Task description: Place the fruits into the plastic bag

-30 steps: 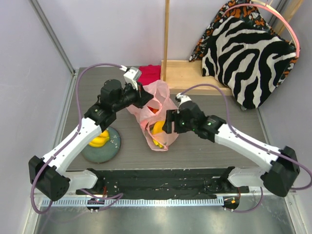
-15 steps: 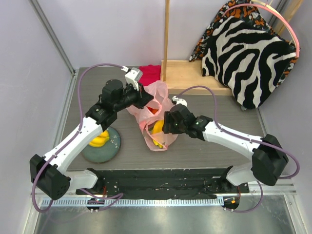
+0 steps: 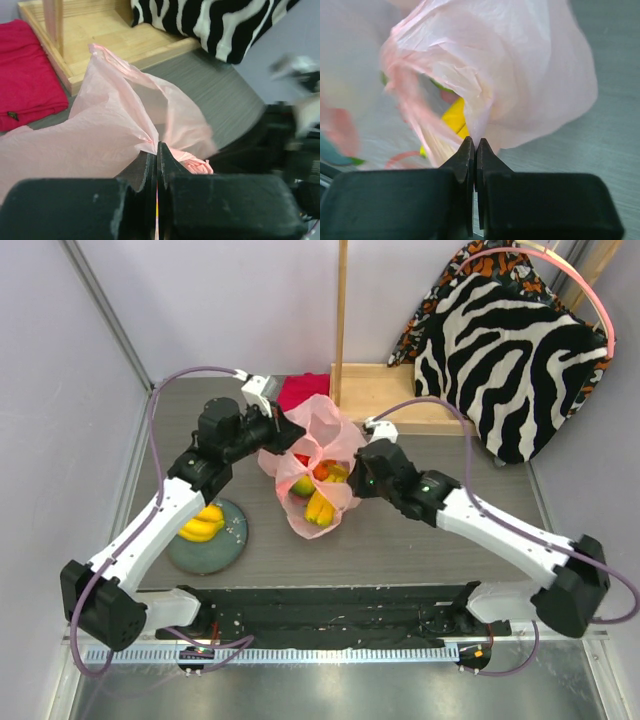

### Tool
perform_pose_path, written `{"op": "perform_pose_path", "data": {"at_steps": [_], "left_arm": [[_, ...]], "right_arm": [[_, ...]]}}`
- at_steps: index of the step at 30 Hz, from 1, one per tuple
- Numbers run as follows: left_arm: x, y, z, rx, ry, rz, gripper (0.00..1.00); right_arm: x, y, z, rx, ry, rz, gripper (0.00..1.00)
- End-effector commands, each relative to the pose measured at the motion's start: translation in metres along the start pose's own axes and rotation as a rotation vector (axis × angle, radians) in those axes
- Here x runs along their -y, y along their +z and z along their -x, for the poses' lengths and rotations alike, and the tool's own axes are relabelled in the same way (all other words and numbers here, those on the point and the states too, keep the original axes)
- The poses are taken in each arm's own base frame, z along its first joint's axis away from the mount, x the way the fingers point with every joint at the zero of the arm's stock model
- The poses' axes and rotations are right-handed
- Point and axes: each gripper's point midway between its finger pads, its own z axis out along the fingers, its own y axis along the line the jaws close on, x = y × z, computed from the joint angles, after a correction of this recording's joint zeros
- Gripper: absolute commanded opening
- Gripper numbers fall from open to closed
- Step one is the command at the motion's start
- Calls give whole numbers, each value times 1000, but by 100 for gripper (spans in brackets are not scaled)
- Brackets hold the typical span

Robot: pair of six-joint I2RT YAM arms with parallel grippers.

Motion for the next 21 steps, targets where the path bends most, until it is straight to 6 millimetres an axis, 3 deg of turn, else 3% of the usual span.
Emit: {"op": "perform_pose_path", "data": {"at_steps": [1, 4, 6, 7, 10, 12, 15, 17, 19, 21], "left_arm": [[4, -24, 65, 172, -73, -25, 0], [5, -38, 94, 223, -132, -33, 0], [5, -40, 101, 220, -175, -43, 0], [6, -43, 110, 235, -182, -50, 0], [-5, -42, 112, 232, -214, -42, 0], [-20, -38, 104, 202, -238, -21, 0], [-44, -17, 68, 53, -370, -75, 0], [-60, -10, 57, 11, -448, -85, 0], [-68, -2, 43, -45, -485, -107, 0], [-71, 0, 40, -52, -475, -102, 0]], "right_arm": [[-15, -80, 100, 312, 14, 70, 1], [-13, -113, 130, 415, 14, 75, 1], [-11, -123, 140, 450, 8, 66, 1], [-11, -126, 143, 458, 9, 64, 1], [-8, -121, 139, 451, 3, 47, 1], [0, -110, 128, 427, -6, 11, 1], [8, -94, 109, 381, -1, -18, 1], [11, -86, 98, 357, 6, -26, 1], [11, -83, 93, 345, 10, -23, 1], [11, -81, 94, 347, 12, -23, 1]]}}
